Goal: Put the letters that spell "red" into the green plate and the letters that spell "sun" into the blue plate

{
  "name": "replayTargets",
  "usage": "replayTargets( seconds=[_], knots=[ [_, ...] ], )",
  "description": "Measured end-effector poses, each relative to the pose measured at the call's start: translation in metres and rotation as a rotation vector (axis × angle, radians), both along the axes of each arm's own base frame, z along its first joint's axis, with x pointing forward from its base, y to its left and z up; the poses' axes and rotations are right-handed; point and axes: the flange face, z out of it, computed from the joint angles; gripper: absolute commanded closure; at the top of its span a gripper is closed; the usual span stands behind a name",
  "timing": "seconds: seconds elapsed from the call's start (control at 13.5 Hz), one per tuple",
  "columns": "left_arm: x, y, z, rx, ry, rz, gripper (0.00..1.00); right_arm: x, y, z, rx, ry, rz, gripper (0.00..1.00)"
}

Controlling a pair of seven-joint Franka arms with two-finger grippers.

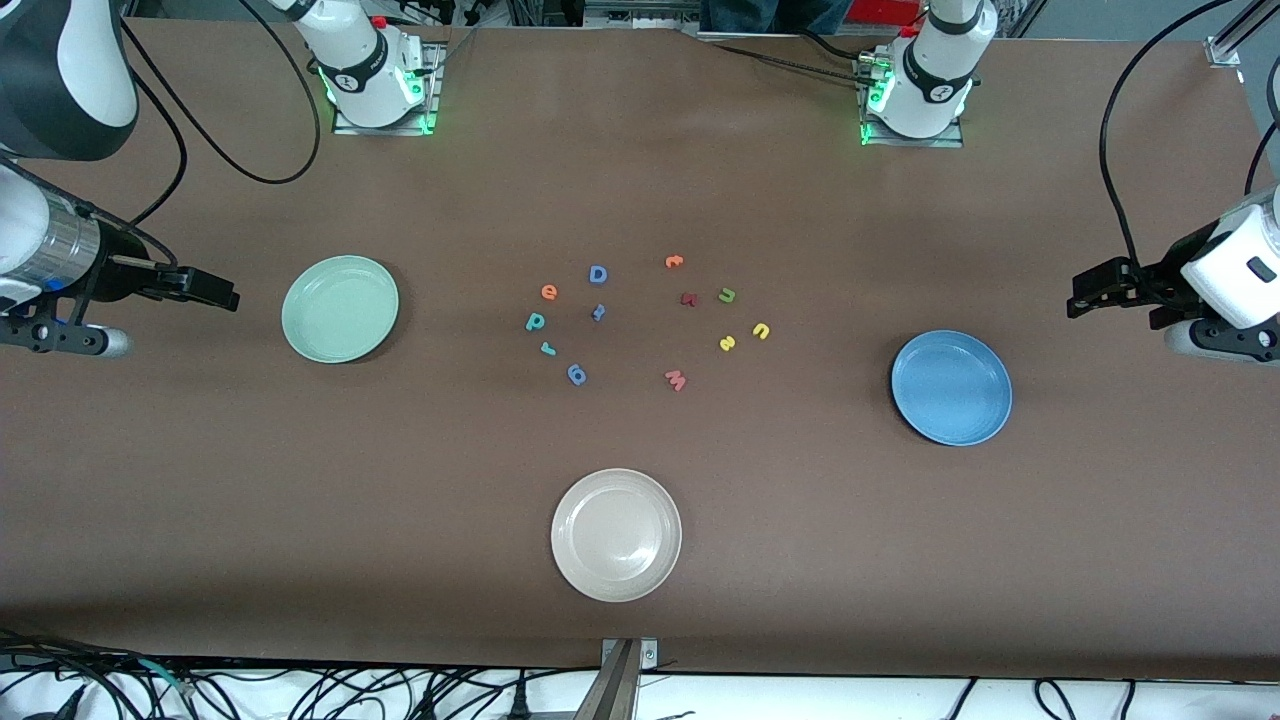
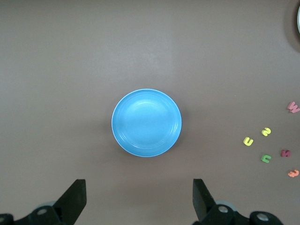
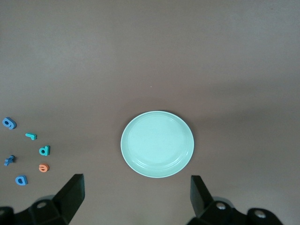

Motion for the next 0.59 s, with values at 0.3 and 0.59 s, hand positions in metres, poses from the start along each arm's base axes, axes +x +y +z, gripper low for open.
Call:
replayTargets(
  seconds=[0.3,0.59],
  knots=[
    [0.0000,-0.0004,0.0000,0.000,0.000,-0.001,0.00,0.0000,0.0000,0.0000,0.000,0.000,0.000,0.00],
    [0.0000,-0.0004,0.0000,0.000,0.000,-0.001,0.00,0.0000,0.0000,0.0000,0.000,0.000,0.000,0.00]
  ],
)
